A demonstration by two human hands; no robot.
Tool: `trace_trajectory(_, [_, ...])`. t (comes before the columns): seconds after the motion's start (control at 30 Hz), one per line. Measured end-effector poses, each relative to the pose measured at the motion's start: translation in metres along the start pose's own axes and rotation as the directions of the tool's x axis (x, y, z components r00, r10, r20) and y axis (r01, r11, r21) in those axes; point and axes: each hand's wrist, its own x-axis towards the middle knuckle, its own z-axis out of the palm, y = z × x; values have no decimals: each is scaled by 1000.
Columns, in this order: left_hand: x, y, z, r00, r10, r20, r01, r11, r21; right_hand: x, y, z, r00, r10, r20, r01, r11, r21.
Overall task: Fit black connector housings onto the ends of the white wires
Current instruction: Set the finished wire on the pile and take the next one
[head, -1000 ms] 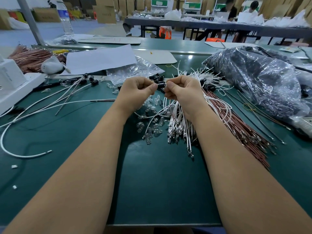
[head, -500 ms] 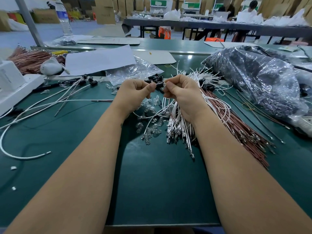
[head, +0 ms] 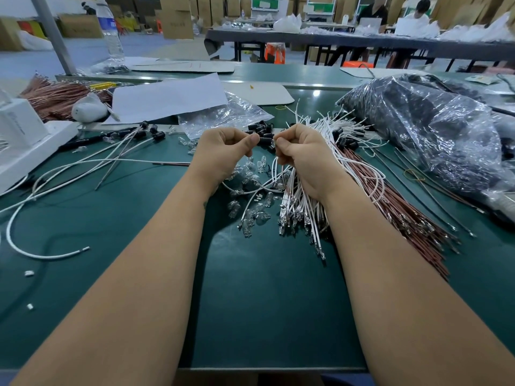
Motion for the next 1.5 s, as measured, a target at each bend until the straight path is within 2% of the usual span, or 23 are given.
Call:
trace_trajectory(0.17, [2,-3,-7,999,-20,-51,20,1000,-2,4,0,-2,995,31,-90,-25,997,73])
trace_trajectory(0.53, [2,-2,-5,998,-30,58,31,1000,-7,4,-3,-3,992,63,-106,-39,976,215])
trace_trajectory(0.77, [-2,2,-3,996,-50,69,49,999,8,4,0,0,995,41,-89,-32,995,93])
trace_trajectory(1.07, [-4,4,-2,998,-4,63,5,1000,-9,3,-1,0,994,64,-91,-50,989,142])
trace_trajectory(1.5, [-2,5,3,998,58,-3,-57,997,47,6,2,2,991,27,-134,-26,1000,12])
